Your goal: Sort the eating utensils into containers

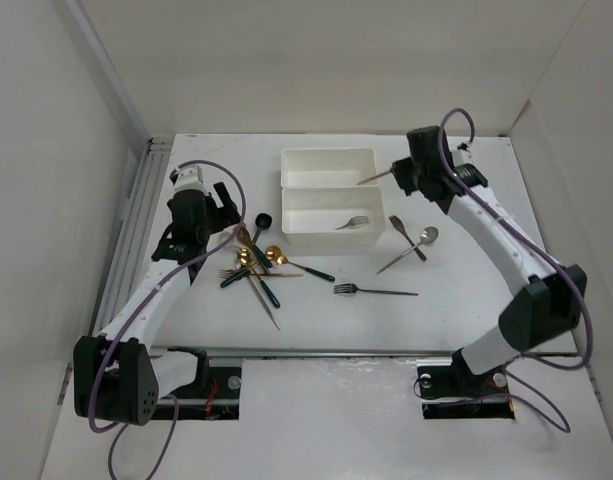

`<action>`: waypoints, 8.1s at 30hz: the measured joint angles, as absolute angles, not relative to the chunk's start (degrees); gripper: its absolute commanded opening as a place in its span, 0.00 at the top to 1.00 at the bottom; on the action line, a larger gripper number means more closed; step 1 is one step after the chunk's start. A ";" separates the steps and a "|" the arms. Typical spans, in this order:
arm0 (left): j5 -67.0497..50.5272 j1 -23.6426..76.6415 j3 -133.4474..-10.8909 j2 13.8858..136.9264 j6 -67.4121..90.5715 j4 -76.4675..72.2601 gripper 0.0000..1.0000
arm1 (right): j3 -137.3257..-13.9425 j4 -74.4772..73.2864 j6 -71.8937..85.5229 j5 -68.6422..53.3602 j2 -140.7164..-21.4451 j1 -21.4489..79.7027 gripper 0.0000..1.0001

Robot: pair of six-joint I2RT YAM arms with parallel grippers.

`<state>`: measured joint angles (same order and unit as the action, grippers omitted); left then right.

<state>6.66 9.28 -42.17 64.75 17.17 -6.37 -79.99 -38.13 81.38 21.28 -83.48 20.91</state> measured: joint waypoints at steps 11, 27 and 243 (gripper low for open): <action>4.99 9.28 -42.39 67.02 24.71 -1.78 0.27 | -98.78 -28.88 89.41 16.45 -111.94 25.63 1.00; 3.27 9.69 -42.39 71.72 27.51 -0.47 0.45 | -108.99 -26.85 93.25 11.62 -125.05 28.69 0.42; 10.87 1.76 -44.60 55.88 16.45 1.06 0.28 | -89.69 -26.06 93.89 26.79 -103.18 40.91 1.00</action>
<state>10.87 1.76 -44.60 55.88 16.45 1.06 -89.69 -26.06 93.89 26.79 -103.18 40.91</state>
